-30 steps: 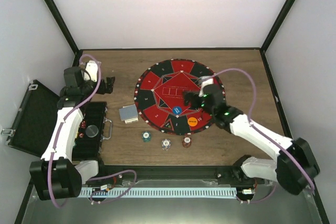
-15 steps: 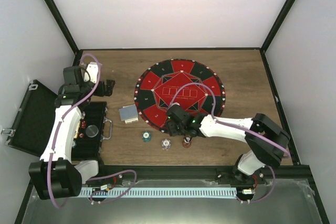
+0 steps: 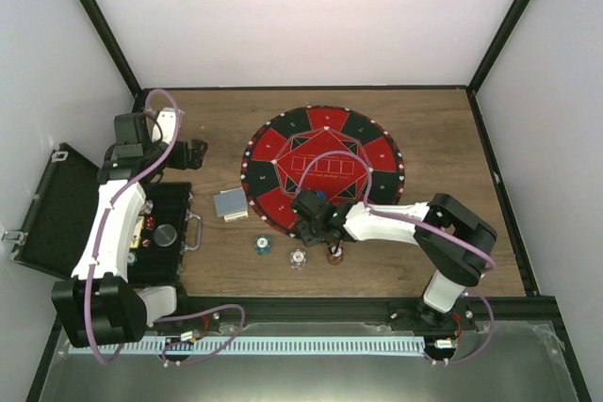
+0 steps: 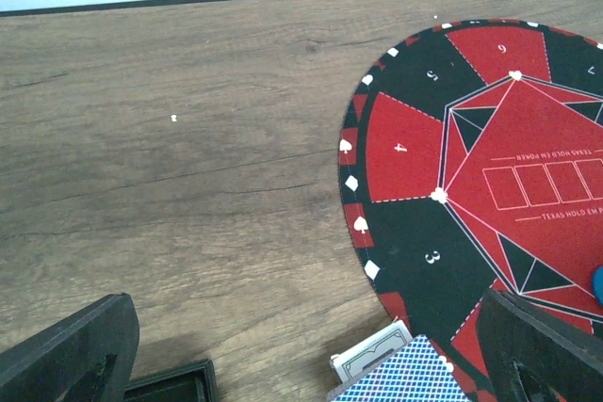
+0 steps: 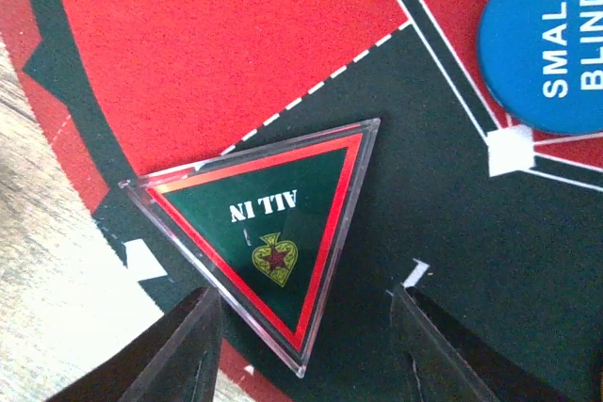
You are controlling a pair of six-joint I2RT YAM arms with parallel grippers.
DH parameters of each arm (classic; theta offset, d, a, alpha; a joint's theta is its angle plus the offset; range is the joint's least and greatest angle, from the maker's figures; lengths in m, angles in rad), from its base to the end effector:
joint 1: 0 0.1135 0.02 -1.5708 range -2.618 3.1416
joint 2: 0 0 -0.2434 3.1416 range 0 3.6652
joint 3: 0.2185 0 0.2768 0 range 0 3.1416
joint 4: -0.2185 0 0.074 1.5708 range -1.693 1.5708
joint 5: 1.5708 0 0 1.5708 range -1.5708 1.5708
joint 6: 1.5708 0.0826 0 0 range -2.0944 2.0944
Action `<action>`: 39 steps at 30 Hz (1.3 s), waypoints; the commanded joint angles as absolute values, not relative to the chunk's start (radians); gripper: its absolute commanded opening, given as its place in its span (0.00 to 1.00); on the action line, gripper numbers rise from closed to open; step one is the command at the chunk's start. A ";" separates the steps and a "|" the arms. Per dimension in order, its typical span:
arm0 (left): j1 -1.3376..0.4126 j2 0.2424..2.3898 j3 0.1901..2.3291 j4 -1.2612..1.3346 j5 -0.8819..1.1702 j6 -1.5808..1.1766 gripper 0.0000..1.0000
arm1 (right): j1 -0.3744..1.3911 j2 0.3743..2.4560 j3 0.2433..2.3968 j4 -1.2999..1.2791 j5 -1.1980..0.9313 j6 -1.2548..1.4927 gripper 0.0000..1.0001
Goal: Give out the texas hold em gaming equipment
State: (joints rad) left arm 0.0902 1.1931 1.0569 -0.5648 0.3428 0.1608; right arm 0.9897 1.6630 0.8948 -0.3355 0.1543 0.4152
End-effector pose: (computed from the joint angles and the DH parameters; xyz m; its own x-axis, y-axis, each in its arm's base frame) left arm 0.3233 0.0014 0.2646 -0.6067 0.0965 -0.7891 0.2716 0.9580 -0.0916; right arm 0.2019 0.2843 0.0723 -0.7663 -0.4408 -0.4674 -0.5233 0.8503 0.0561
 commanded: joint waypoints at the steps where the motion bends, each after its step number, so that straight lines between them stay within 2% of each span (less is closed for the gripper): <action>1: 0.095 1.197 1.090 -0.587 0.360 0.160 1.00 | 0.992 1.687 0.943 -0.352 0.164 0.382 0.49; 5: 0.097 1.197 1.101 -0.590 0.355 0.156 1.00 | 0.992 1.720 0.964 -0.348 0.168 0.363 0.41; 12: 0.097 1.197 1.112 -0.599 0.353 0.151 1.00 | 0.992 1.793 1.018 -0.331 0.182 0.337 0.34; 21: 0.103 1.195 1.128 -0.633 0.357 0.154 1.00 | 0.937 1.971 1.227 -0.324 0.192 0.294 0.27; 32: 0.109 1.178 1.143 -0.673 0.394 0.147 1.00 | 0.858 2.208 1.618 -0.394 0.130 0.227 0.28; 39: 0.111 1.167 1.127 -0.673 0.388 0.159 1.00 | 0.844 2.205 1.670 -0.426 0.093 0.214 0.35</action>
State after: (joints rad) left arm 0.1047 1.1893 1.1126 -0.6643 0.3798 0.1577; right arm 0.8524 2.2265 1.6329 -0.3790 0.1265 0.2329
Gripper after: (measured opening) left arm 0.999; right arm 0.331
